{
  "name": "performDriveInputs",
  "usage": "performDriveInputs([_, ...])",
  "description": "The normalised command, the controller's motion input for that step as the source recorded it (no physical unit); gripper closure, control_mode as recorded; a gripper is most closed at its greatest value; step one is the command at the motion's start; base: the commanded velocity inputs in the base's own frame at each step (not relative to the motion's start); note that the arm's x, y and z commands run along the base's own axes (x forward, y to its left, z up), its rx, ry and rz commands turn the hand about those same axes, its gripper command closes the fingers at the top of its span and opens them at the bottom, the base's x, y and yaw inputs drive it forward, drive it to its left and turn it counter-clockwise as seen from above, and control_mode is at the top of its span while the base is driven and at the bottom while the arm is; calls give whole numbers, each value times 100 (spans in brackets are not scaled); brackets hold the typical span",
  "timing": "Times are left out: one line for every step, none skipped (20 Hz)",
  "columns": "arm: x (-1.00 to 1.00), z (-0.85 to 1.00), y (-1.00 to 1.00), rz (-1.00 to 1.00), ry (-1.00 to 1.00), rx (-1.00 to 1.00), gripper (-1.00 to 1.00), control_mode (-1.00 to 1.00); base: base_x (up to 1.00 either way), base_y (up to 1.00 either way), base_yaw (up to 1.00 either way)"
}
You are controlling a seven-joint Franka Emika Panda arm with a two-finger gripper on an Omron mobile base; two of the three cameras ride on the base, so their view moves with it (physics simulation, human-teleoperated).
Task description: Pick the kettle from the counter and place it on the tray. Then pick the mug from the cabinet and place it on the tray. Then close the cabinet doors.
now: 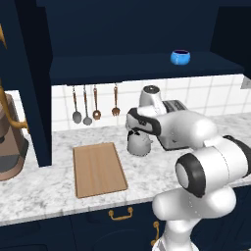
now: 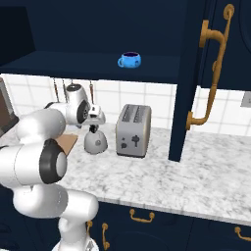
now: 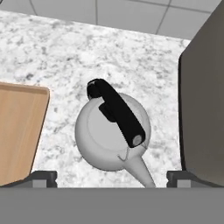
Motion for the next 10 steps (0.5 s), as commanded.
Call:
performDriveInputs([35, -40, 0, 0, 0, -1, -100, -100, 0, 0, 0])
performDriveInputs([33, -40, 0, 0, 0, -1, -100, -100, 0, 0, 0])
performDriveInputs([33, -39, 0, 0, 1, 0, -100, -100, 0, 0, 0])
performDriveInputs([31, -37, 0, 0, 1, 0, -100, -100, 0, 0, 0])
performDriveInputs([31, -37, 0, 0, 0, 0, -100, -100, 0, 0, 0])
performDriveInputs([30, -34, 0, 0, 2, 0, -100, -100, 0, 0, 0])
performDriveInputs([29, -31, 0, 0, 2, 0, -100, -100, 0, 0, 0])
performDriveInputs([29, -27, 0, 0, 2, 0, -100, -100, 0, 0, 0])
performDriveInputs([31, -26, 0, 0, 3, 0, -100, -100, 0, 0, 0])
performDriveInputs([28, -19, 0, 0, 3, 0, -100, -100, 0, 0, 0])
